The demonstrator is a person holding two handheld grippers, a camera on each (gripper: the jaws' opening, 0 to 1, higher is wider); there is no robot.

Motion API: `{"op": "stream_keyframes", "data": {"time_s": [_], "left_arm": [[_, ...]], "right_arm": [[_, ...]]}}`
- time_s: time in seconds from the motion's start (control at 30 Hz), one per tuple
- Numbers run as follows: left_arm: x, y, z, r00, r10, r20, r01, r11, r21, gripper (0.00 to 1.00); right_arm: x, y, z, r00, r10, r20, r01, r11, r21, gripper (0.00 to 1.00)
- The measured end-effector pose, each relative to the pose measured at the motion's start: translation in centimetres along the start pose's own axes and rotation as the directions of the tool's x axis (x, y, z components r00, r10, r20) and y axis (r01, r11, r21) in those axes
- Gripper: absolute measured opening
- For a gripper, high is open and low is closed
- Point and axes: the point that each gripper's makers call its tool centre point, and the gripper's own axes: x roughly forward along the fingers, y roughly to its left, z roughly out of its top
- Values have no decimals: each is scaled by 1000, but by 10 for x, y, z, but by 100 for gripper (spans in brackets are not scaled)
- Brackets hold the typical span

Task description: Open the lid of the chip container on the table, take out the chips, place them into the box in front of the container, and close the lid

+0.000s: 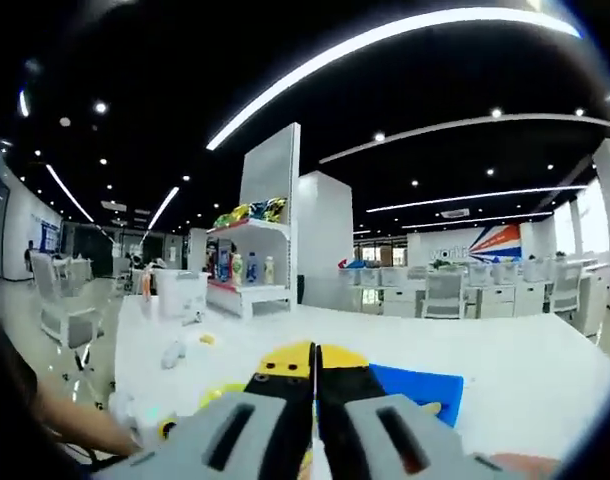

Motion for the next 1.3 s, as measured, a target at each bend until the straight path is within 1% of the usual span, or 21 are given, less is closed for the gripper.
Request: {"op": "stream_keyframes", "data": {"time_s": [0.1, 0.13, 0.17, 0.27, 0.3, 0.33, 0.43, 0.47, 0.53, 0.57, 0.6, 0.67, 0.77, 0.8, 0.87, 0.97, 1.03, 1.07, 1.13, 1.2, 1.3], "left_arm": [[0, 0, 0, 1000, 0, 1, 0, 1000, 0, 50], [0, 0, 0, 1000, -1, 0, 1, 1000, 0, 50], [0, 0, 0, 1000, -1, 0, 1, 1000, 1, 50], [-2, 2, 1, 1000, -9, 3, 10, 1000, -18, 50], [-3, 2, 11, 998, -15, 56, 18, 998, -53, 50], [-4, 4, 17, 996, -15, 89, 21, 997, -69, 51], [-17, 15, 49, 966, -2, 260, 46, 986, -162, 63], [-21, 18, 53, 961, -1, 275, 49, 984, -169, 70], [-30, 21, 56, 962, -12, 272, 54, 988, -147, 83], [-34, 24, 58, 964, -8, 267, 37, 994, -101, 92], [-38, 27, 58, 967, -1, 256, 20, 997, -73, 95], [-50, 32, 58, 970, 10, 243, 7, 998, -68, 95], [-69, 41, 57, 980, 5, 197, 11, 997, -78, 95], [-75, 45, 58, 983, 5, 182, 12, 996, -90, 95], [-87, 62, 70, 982, 35, 186, -19, 996, -84, 95], [-95, 100, 85, 979, 97, 177, -89, 995, -52, 95], [-92, 126, 89, 981, 135, 141, -133, 991, -25, 95], [-87, 143, 84, 981, 172, 93, -171, 985, -11, 95], [-79, 163, 77, 978, 205, 46, -206, 979, 11, 95], [-67, 185, 63, 971, 241, -1, -241, 970, 21, 95], [-47, 209, 23, 959, 261, -109, -262, 965, 4, 95]], "right_arm": [[4, 2, -13, 999, 0, -44, 0, 1000, -13, 1], [4, 1, -9, 1000, 0, -11, 0, 1000, -13, 2], [2, -1, -10, 1000, -1, -17, 0, 1000, -20, 3], [-1, -18, 7, 995, -51, 81, 53, 998, -22, 22], [-3, -23, 11, 993, -60, 102, 61, 998, -13, 30], [-5, -30, 16, 990, -67, 126, 66, 998, 14, 32], [-11, -46, 19, 985, -90, 150, 76, 992, 97, 33], [-15, -56, 21, 977, -116, 177, 97, 988, 116, 34], [-19, -69, 28, 960, -130, 247, 103, 988, 117, 46], [-22, -77, 30, 953, -146, 267, 117, 986, 121, 55], [-24, -81, 30, 951, -144, 274, 114, 986, 121, 66], [-29, -93, 27, 950, -141, 279, 109, 986, 126, 75], [-34, -102, 17, 957, -112, 269, 82, 990, 118, 80], [-35, -103, 14, 960, -93, 266, 68, 993, 100, 88], [-33, -104, 1, 971, -45, 235, 38, 999, 33, 97], [-23, -107, -32, 991, 7, 130, -2, 999, -35, 97], [-13, -109, -55, 998, 33, 58, -31, 999, -45, 97], [-9, -110, -64, 999, 38, 31, -36, 998, -50, 97], [1, -118, -85, 999, 35, -19, -37, 996, -83, 97], [11, -127, -107, 998, 23, -64, -31, 991, -131, 97], [23, -138, -146, 985, 8, -175, -34, 989, -144, 97]]}}
